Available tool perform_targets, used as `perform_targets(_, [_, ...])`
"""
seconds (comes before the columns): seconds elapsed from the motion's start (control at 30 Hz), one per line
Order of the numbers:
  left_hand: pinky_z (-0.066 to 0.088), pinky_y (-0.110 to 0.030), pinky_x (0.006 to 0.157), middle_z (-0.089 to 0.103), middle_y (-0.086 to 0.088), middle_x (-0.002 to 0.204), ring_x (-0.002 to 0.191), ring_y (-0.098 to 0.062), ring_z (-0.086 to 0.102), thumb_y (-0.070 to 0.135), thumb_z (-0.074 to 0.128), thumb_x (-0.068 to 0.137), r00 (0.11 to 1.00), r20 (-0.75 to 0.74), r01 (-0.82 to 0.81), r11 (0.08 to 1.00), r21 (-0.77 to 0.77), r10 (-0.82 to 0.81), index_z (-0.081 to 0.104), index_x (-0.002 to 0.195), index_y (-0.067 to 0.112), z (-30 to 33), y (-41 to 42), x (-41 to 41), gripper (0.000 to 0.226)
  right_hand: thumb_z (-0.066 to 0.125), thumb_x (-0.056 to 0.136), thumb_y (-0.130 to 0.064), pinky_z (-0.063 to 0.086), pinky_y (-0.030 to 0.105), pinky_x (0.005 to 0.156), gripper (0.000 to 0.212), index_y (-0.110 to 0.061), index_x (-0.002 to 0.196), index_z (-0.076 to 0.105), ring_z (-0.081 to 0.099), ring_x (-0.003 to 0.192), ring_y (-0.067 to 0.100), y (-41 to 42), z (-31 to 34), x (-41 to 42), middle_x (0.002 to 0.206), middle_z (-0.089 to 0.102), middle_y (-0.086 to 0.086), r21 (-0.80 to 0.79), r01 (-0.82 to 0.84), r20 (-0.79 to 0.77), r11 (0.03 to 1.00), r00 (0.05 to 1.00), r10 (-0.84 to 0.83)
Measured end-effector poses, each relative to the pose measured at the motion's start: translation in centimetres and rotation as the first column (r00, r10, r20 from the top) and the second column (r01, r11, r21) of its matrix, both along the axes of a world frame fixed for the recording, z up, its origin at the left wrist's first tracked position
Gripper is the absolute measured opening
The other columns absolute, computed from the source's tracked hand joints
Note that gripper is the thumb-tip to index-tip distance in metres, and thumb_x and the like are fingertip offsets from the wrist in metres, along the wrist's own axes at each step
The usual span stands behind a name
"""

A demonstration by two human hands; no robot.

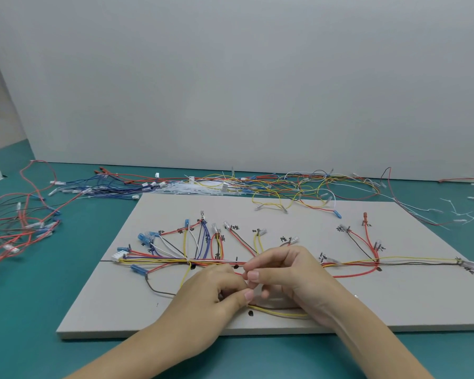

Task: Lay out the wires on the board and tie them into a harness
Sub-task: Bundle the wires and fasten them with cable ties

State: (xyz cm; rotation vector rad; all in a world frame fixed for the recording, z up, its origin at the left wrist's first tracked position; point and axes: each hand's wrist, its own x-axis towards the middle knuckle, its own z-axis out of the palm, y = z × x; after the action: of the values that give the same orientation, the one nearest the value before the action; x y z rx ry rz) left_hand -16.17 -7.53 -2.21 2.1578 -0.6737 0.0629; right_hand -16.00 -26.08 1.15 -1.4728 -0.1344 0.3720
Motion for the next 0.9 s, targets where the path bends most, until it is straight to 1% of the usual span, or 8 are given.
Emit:
perform_targets(0.17, [0.044,-0.034,0.076,0.059,0.006,0.079,0.083,-0.009,0.053,0.046,0.056,0.084,1.0,-0.009,-0.004,1.0,-0.013,0.004,0.07,0.076,0.025,0.12,-0.2,-0.05,0.027,0.079,0.065,-0.011,0.053,0.03,0.062,0.019,-0.006,0.083,0.077,0.06,0.066,0.025,0.17,-0.28,0.08,0.073,0.069,0.013,0.016,0.02,0.008,1.0,1.0,-0.02])
perform_targets(0.27, [0.044,-0.033,0.076,0.058,0.005,0.079,0.082,-0.008,0.052,0.037,0.063,0.089,1.0,-0.012,-0.008,1.0,-0.007,0.008,0.071,0.079,0.025,0.14,-0.1,-0.06,0.018,0.082,0.065,-0.01,0.051,0.026,0.056,0.02,-0.006,0.084,0.077,0.058,0.064,0.025,0.28,-0.29,0.07,0.072,0.068,0.014,0.006,0.033,0.031,0.999,0.999,-0.033])
perform_targets(0.4, [0.044,-0.036,0.079,0.058,0.003,0.082,0.084,-0.009,0.051,0.048,0.053,0.083,0.999,-0.038,-0.004,1.0,0.014,0.005,0.074,0.085,0.024,0.39,-0.21,-0.17,0.032,0.081,0.061,-0.01,0.052,0.026,0.055,0.021,-0.006,0.081,0.077,0.057,0.055,0.024,0.08,-0.14,-0.08,0.073,0.068,0.015,0.028,-0.012,0.017,1.0,1.0,0.012])
perform_targets(0.47, [0.044,-0.035,0.079,0.058,0.003,0.081,0.084,-0.008,0.051,0.049,0.051,0.081,0.999,-0.047,-0.005,1.0,0.015,0.005,0.075,0.086,0.024,0.46,-0.27,-0.16,0.035,0.08,0.062,-0.009,0.053,0.026,0.055,0.018,-0.006,0.08,0.077,0.057,0.052,0.022,0.05,-0.1,-0.11,0.073,0.069,0.014,0.03,-0.022,0.029,0.999,0.999,0.022])
perform_targets(0.57, [0.044,-0.033,0.078,0.058,0.003,0.08,0.082,-0.007,0.051,0.048,0.053,0.08,0.999,-0.047,-0.01,1.0,-0.001,0.01,0.076,0.086,0.024,0.46,-0.26,-0.1,0.033,0.076,0.071,0.001,0.053,0.025,0.055,0.011,-0.005,0.079,0.076,0.057,0.053,0.021,0.1,-0.11,-0.11,0.073,0.069,0.015,0.008,-0.023,0.064,1.0,0.998,0.022])
perform_targets(0.63, [0.044,-0.032,0.076,0.058,0.004,0.079,0.082,-0.007,0.052,0.047,0.054,0.079,0.999,-0.049,-0.009,1.0,-0.012,0.008,0.076,0.084,0.023,0.43,-0.26,-0.08,0.032,0.072,0.074,0.007,0.053,0.025,0.055,0.013,-0.005,0.079,0.077,0.057,0.054,0.022,0.03,-0.15,-0.08,0.074,0.069,0.017,-0.016,-0.019,0.081,1.0,0.996,0.021])
perform_targets(0.77, [0.044,-0.033,0.075,0.06,0.004,0.08,0.081,-0.008,0.053,0.039,0.061,0.084,0.999,-0.046,0.002,1.0,-0.028,-0.003,0.075,0.082,0.022,0.3,-0.19,-0.06,0.023,0.073,0.075,0.008,0.053,0.024,0.054,0.014,-0.005,0.078,0.077,0.058,0.056,0.021,-0.05,-0.14,-0.04,0.076,0.069,0.017,-0.032,-0.02,0.093,0.999,0.995,0.022])
perform_targets(0.9, [0.044,-0.034,0.077,0.06,0.004,0.08,0.082,-0.008,0.052,0.043,0.057,0.084,1.0,-0.031,0.001,1.0,-0.007,-0.002,0.075,0.083,0.021,0.3,-0.18,-0.06,0.028,0.074,0.073,0.005,0.053,0.024,0.055,0.013,-0.007,0.077,0.077,0.058,0.057,0.021,-0.03,-0.16,-0.04,0.075,0.069,0.016,-0.029,-0.02,0.095,0.999,0.995,0.022])
